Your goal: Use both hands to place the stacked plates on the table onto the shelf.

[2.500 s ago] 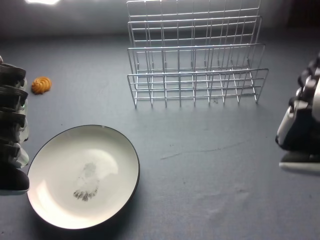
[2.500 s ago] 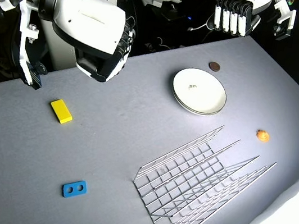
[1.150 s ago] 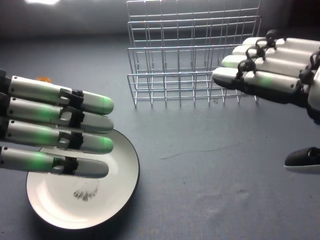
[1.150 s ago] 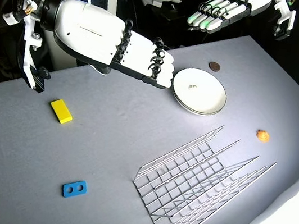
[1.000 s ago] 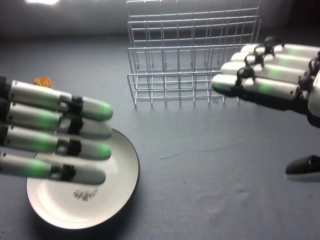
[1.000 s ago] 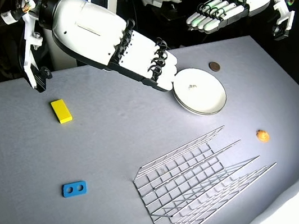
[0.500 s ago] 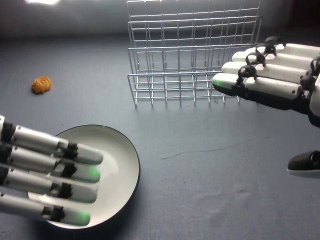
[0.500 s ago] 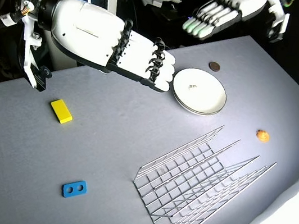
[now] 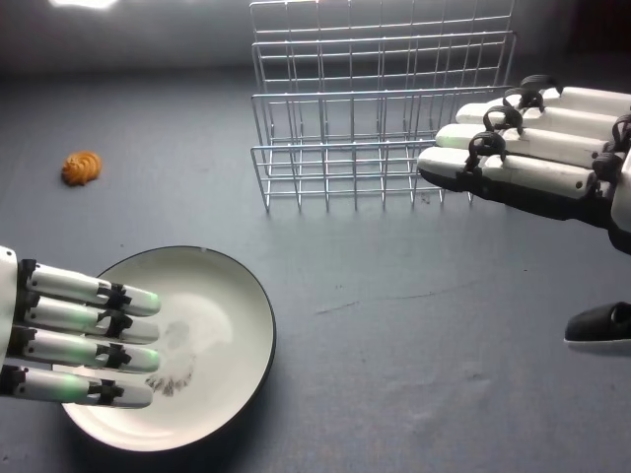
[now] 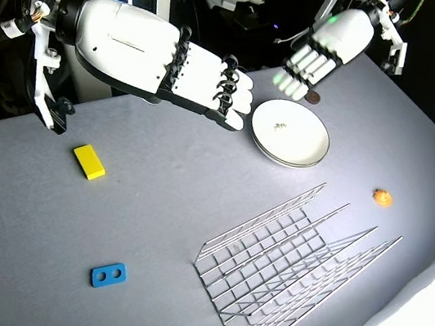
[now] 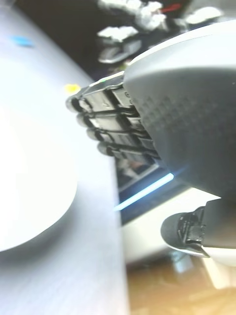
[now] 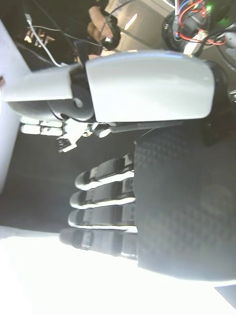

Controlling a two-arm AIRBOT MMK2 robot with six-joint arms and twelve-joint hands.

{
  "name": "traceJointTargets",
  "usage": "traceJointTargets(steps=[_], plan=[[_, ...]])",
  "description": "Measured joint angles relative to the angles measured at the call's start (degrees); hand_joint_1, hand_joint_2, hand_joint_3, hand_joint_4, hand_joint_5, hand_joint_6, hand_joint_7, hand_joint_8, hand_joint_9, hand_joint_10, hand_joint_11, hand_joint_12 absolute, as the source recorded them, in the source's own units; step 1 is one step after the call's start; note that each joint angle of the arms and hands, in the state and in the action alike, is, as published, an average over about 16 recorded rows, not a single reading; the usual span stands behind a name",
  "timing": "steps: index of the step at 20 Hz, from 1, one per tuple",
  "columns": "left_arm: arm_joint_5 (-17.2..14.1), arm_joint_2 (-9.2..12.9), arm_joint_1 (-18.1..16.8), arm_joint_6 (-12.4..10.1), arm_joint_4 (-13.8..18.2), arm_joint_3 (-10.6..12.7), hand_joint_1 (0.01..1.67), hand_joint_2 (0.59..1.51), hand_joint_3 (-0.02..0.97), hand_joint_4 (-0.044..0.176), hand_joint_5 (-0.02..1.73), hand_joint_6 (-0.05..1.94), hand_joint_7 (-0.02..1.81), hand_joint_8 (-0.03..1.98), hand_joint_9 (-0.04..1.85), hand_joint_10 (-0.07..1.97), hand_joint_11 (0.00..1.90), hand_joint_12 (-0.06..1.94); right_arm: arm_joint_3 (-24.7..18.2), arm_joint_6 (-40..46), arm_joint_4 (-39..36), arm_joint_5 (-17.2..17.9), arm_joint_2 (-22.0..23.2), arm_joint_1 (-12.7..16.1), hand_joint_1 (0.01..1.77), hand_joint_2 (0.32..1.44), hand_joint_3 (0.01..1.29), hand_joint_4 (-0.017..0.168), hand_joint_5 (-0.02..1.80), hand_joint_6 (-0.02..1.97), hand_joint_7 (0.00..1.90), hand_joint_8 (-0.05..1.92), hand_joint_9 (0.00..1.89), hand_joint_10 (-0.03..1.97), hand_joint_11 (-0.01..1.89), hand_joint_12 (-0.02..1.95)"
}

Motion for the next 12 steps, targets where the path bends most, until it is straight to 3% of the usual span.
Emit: traceJointTargets(steps=[5, 12], plan=[[6.7, -0.6, 2.8, -1.2, 0.6, 0.3, 0.02, 1.092, 0.02, -0.002, 0.02, 0.0, 0.02, 0.01, 0.02, 0.01, 0.02, -0.01, 0.0, 0.0, 0.0, 0.5, 0.0, -0.3, 1.11, 0.95, 0.02, 0.001, 0.02, 0.02, 0.02, 0.01, 0.02, 0.01, 0.01, 0.31], [12.1, -1.5, 5.1, -3.6, 2.1, 0.2, 0.02, 1.085, 0.02, -0.002, 0.01, 0.0, 0.01, 0.01, 0.02, 0.01, 0.02, -0.01, 0.0, -0.2, -0.1, 1.2, -0.1, -0.9, 1.09, 0.95, 0.02, 0.001, 0.02, 0.02, 0.02, 0.01, 0.02, 0.01, 0.01, 0.32]])
